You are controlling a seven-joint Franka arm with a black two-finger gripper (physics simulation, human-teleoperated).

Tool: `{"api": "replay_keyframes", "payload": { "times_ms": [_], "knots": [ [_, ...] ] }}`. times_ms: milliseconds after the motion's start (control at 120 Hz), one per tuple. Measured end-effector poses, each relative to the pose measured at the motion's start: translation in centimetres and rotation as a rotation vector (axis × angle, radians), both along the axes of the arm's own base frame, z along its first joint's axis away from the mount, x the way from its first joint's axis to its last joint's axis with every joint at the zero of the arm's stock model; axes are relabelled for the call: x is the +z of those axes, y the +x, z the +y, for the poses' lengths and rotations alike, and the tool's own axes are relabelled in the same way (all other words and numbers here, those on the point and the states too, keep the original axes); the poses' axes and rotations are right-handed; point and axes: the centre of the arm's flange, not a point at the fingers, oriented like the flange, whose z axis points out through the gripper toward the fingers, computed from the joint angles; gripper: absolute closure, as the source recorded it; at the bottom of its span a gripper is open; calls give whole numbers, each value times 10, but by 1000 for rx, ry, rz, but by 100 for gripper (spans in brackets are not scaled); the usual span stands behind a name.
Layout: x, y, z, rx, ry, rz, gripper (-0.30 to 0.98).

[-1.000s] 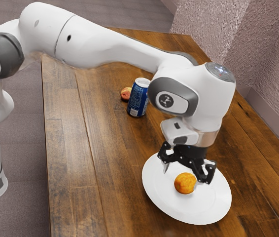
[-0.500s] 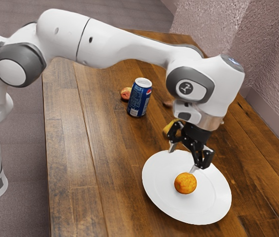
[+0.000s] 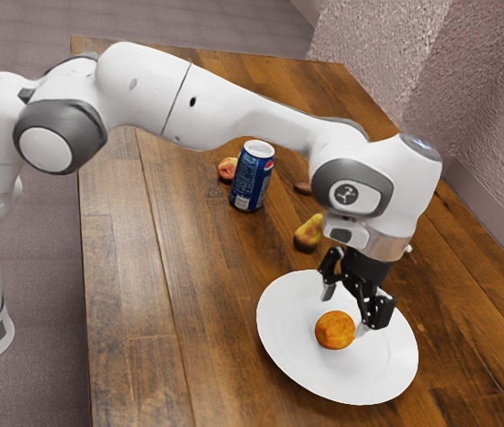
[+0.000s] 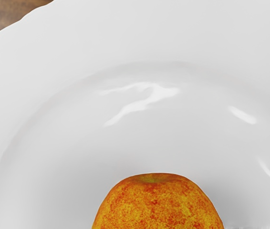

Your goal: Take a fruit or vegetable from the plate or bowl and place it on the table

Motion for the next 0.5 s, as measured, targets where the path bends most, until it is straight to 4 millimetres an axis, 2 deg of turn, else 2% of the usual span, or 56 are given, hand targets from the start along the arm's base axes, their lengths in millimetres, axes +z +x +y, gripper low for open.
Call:
{"api": "replay_keyframes", "payload": {
  "times_ms": [500],
  "knots": [
    [-23, 7, 3, -72, 4, 11, 0]
  ]
}}
